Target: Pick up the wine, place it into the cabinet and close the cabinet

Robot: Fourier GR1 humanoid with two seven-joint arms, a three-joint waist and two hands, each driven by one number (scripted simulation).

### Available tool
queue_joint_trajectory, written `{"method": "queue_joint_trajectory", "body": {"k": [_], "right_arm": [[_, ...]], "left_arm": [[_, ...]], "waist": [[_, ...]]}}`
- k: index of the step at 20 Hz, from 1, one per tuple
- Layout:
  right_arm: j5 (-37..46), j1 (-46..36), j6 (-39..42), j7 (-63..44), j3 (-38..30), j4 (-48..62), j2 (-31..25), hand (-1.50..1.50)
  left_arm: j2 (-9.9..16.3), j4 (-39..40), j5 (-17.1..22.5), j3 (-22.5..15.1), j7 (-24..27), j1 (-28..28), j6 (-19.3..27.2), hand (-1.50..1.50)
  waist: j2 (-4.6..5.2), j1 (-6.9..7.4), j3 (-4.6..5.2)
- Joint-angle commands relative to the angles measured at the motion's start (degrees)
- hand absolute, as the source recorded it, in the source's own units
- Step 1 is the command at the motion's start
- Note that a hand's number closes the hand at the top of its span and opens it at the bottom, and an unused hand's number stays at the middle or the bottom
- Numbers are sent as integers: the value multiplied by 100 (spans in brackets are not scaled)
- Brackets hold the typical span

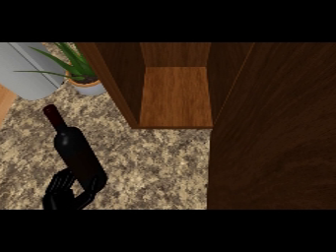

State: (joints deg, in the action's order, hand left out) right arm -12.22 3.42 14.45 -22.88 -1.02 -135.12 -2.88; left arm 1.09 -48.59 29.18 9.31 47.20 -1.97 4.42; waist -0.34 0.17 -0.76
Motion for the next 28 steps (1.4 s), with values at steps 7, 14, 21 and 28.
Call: {"method": "queue_joint_trajectory", "body": {"k": [7,14,21,28], "right_arm": [[247,18,22,87,110,92,25,-150],[-216,260,278,465,-355,296,-66,-150],[-110,164,65,78,-127,-35,4,-150],[-127,370,258,418,-215,203,23,-150]], "left_arm": [[497,388,-663,-869,92,-252,-1453,150],[799,889,-1004,-1019,837,-128,-2458,150],[589,-844,-822,-1448,56,-766,-2537,150],[620,-3041,-607,-1741,-960,-1560,-2156,150]], "waist": [[40,-35,79],[37,-34,78],[24,-2,73],[23,7,71]]}}
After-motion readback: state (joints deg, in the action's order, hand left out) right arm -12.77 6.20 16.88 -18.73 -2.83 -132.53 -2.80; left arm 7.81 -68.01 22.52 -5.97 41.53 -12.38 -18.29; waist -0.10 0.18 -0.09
